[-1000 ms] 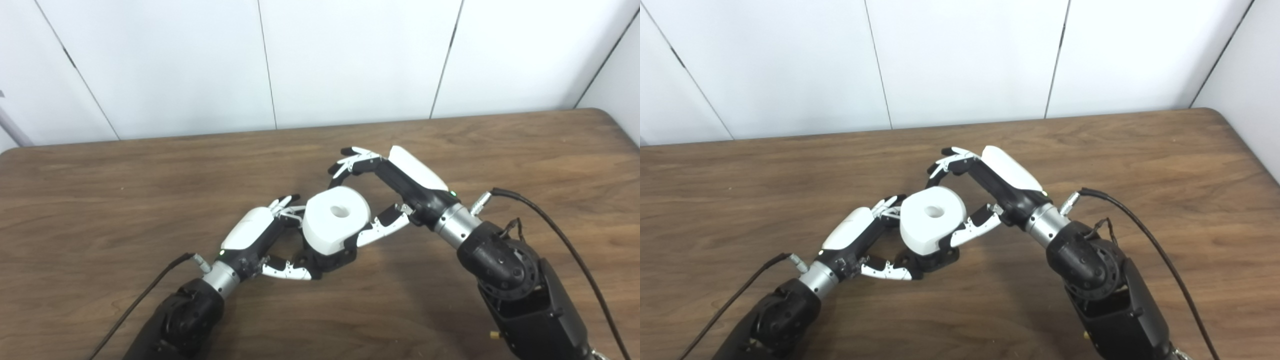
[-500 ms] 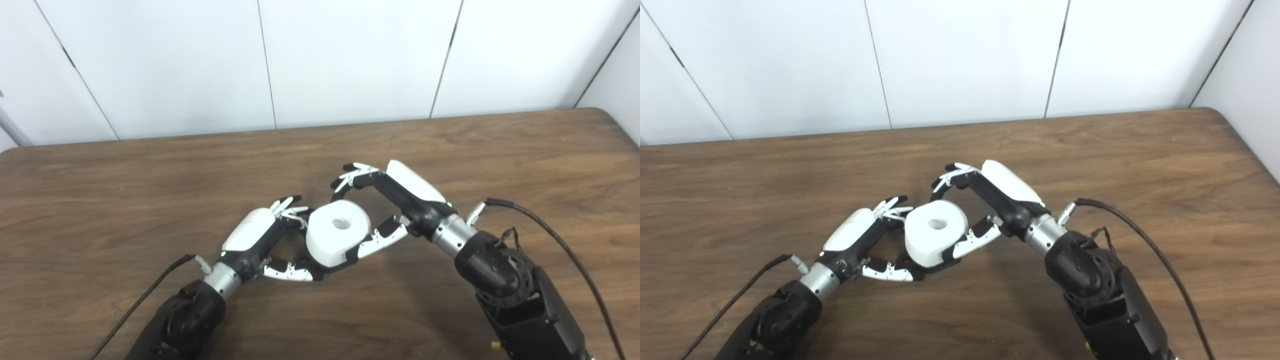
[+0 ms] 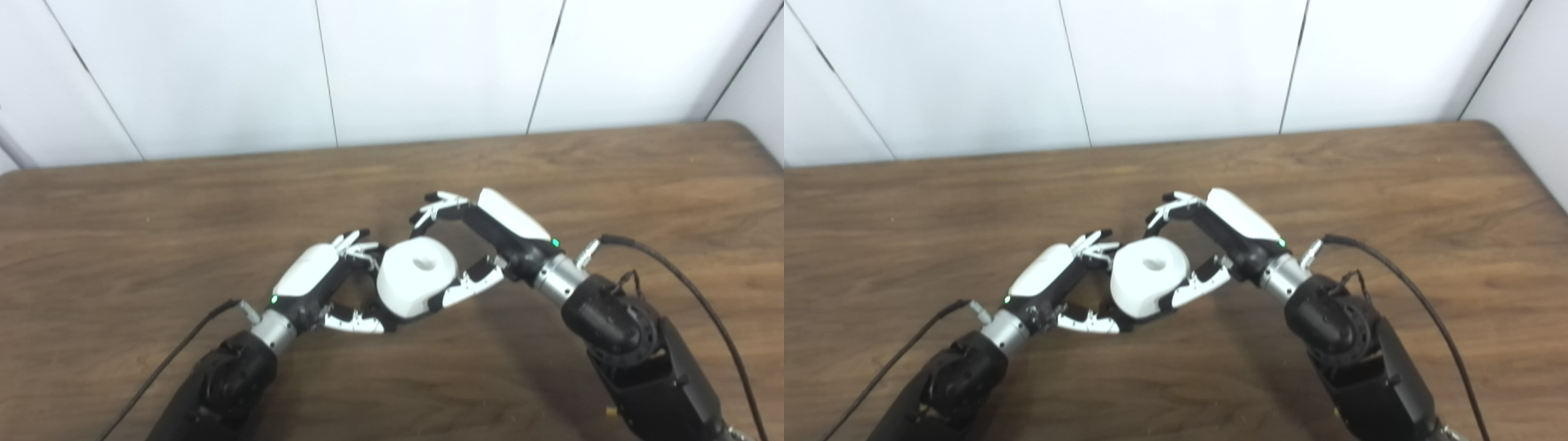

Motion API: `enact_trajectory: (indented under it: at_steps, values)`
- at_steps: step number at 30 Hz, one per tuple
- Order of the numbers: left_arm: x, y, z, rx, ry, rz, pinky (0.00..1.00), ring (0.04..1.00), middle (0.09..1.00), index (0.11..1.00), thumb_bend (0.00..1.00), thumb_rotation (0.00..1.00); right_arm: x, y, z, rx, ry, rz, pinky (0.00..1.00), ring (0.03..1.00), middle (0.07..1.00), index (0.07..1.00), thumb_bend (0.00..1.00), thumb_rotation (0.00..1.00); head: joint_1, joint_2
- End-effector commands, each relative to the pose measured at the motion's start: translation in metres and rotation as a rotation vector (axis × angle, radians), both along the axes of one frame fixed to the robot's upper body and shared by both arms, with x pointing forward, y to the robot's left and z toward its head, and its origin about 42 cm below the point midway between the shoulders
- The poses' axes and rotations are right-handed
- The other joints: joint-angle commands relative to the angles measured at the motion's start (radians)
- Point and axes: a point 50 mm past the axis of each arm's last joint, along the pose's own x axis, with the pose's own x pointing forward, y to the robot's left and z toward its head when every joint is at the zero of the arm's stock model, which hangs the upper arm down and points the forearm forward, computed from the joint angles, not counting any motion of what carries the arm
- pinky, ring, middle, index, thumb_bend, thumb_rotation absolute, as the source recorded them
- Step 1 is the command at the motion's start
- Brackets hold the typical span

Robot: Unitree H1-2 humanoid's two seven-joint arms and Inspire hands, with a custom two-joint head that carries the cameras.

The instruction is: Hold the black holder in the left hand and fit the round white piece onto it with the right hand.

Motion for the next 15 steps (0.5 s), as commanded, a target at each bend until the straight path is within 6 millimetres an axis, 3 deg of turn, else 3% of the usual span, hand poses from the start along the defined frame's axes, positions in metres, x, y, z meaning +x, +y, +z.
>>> enact_trajectory:
  at_steps: [1, 6, 15]
  values:
    - [-0.0049, -0.0036, -0.0006, 0.017, 0.020, -0.033, 1.00, 1.000, 0.869, 0.482, 0.52, 0.05, -0.0005, -0.0011, 0.0085, -0.021, -0.060, 0.025, 0.88, 0.920, 0.766, 0.481, 0.52, 0.13, 0.001, 0.001]
    - [-0.0061, -0.0054, -0.0002, 0.012, 0.021, -0.036, 1.00, 1.000, 0.868, 0.482, 0.52, 0.05, 0.0036, -0.0020, 0.0084, -0.030, -0.069, 0.024, 0.85, 0.919, 0.767, 0.481, 0.52, 0.13, 0.001, 0.004]
    - [-0.0070, -0.0084, 0.0015, 0.008, 0.021, -0.036, 1.00, 1.000, 0.868, 0.482, 0.52, 0.05, 0.0060, -0.0028, 0.0076, -0.059, -0.094, 0.043, 0.91, 0.919, 0.765, 0.481, 0.52, 0.14, 0.004, 0.009]
